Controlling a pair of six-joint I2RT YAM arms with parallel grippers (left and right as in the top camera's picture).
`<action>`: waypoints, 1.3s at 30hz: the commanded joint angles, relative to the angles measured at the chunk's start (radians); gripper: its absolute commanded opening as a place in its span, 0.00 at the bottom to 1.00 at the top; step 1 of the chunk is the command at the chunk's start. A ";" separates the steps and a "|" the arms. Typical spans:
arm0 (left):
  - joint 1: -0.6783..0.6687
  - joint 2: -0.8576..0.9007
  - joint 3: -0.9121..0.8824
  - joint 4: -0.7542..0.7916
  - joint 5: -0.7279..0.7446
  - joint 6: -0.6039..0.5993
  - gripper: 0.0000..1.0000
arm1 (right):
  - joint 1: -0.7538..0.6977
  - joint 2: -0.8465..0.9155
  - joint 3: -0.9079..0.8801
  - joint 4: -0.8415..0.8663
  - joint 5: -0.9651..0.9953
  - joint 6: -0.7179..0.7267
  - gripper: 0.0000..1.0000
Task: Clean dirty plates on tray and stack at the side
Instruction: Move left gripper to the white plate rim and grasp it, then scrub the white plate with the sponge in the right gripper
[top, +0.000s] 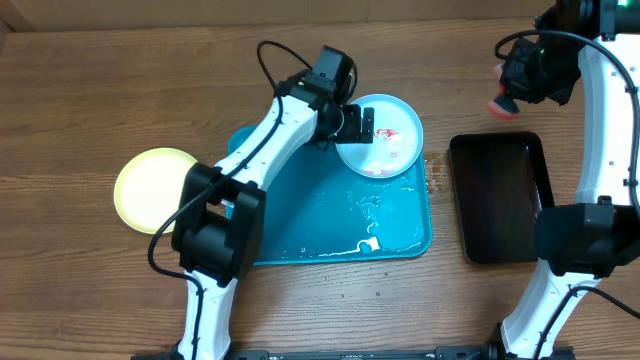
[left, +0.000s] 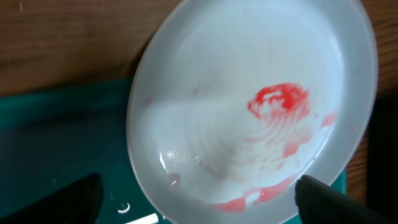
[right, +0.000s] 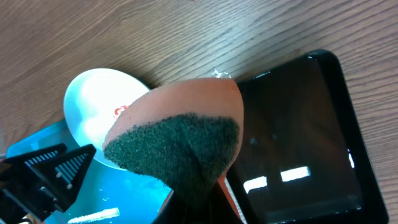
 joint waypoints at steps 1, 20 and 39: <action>0.001 0.041 0.028 -0.022 -0.058 -0.067 0.86 | 0.003 -0.024 0.001 0.005 0.009 -0.005 0.04; 0.022 0.111 0.028 -0.062 -0.064 -0.027 0.04 | 0.026 -0.024 0.001 0.013 -0.008 -0.005 0.04; 0.220 0.017 -0.061 -0.415 -0.092 0.215 0.04 | 0.467 0.079 -0.116 0.202 -0.039 0.094 0.04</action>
